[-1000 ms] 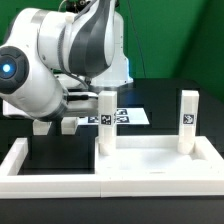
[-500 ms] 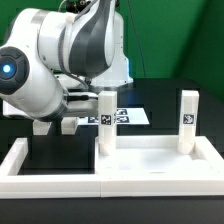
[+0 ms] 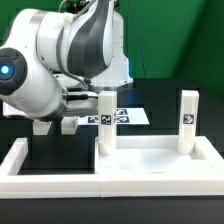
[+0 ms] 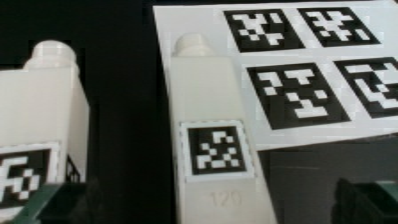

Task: Assemble desk

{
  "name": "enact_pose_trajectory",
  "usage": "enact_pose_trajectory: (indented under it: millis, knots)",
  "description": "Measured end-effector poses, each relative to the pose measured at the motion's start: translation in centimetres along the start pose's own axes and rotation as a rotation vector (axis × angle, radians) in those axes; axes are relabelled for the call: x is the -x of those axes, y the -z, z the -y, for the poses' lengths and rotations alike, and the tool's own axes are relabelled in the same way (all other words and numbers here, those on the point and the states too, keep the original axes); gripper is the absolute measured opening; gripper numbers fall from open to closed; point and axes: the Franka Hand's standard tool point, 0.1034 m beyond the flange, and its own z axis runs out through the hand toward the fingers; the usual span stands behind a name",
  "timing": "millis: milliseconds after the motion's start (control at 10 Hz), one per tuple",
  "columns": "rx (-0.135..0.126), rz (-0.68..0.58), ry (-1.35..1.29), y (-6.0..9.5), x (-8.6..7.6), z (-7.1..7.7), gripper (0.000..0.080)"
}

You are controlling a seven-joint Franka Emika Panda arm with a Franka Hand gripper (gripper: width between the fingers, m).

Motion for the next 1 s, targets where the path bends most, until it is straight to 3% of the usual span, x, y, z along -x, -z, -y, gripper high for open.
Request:
enact_pose_trajectory:
  millis: [1000]
  knots:
    - [0.01, -0.01, 0.008, 0.06, -0.21, 0.27, 0.0649]
